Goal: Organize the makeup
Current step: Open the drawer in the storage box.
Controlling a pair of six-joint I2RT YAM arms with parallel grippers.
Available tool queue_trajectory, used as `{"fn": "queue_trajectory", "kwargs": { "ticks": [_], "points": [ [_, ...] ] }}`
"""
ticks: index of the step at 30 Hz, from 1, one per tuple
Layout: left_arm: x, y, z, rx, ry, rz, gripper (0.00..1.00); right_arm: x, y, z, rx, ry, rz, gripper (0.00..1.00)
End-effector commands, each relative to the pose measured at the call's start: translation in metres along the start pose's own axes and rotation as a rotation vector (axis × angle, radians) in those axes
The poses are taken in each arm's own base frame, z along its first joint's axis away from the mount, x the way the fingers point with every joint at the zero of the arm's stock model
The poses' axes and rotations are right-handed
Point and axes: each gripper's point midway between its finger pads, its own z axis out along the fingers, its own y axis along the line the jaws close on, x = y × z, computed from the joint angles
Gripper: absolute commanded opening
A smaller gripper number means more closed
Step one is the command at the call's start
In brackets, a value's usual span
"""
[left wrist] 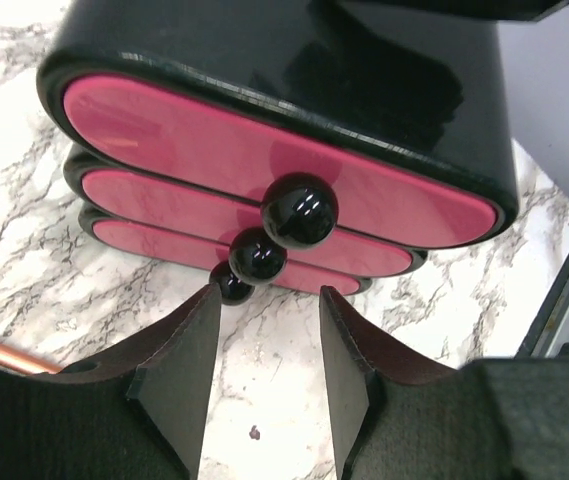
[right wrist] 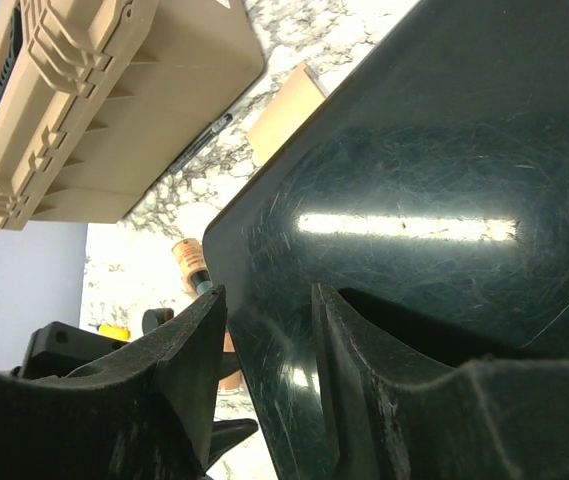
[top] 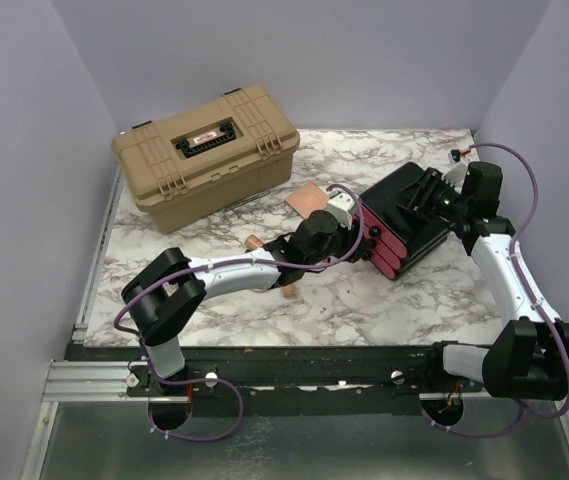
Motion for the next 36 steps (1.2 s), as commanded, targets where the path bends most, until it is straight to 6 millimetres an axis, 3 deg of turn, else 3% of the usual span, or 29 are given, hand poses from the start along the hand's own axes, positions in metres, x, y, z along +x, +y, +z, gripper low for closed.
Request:
{"fn": "queue_trajectory", "kwargs": {
  "ticks": [1, 12, 16, 20, 26, 34, 36],
  "points": [
    [-0.021, -0.005, -0.008, 0.000, -0.087, -0.031, 0.47, 0.052, -0.033, -0.001, 0.105, 0.155, 0.079, 0.47],
    [-0.032, -0.006, -0.003, -0.005, -0.135, -0.077, 0.51, 0.045, -0.027, -0.003, 0.088, 0.144, 0.063, 0.48],
    [-0.029, -0.029, 0.009, 0.106, -0.093, -0.082, 0.52, 0.046, -0.027, -0.002, 0.086, 0.150, 0.064, 0.48],
    [-0.025, -0.029, 0.020, 0.101, -0.088, -0.130, 0.52, 0.046, -0.027, -0.001, 0.087, 0.154, 0.062, 0.48],
    [-0.039, -0.017, 0.024, 0.045, -0.114, -0.167, 0.44, 0.045, -0.026, -0.003, 0.085, 0.152, 0.067, 0.48],
    [-0.036, -0.039, 0.034, 0.159, -0.054, -0.150, 0.45, 0.041, -0.018, -0.002, 0.053, 0.150, 0.067, 0.49],
    [-0.032, -0.035, 0.035, 0.140, -0.047, -0.174, 0.45, 0.041, -0.018, -0.002, 0.054, 0.150, 0.064, 0.49]
  ]
}}
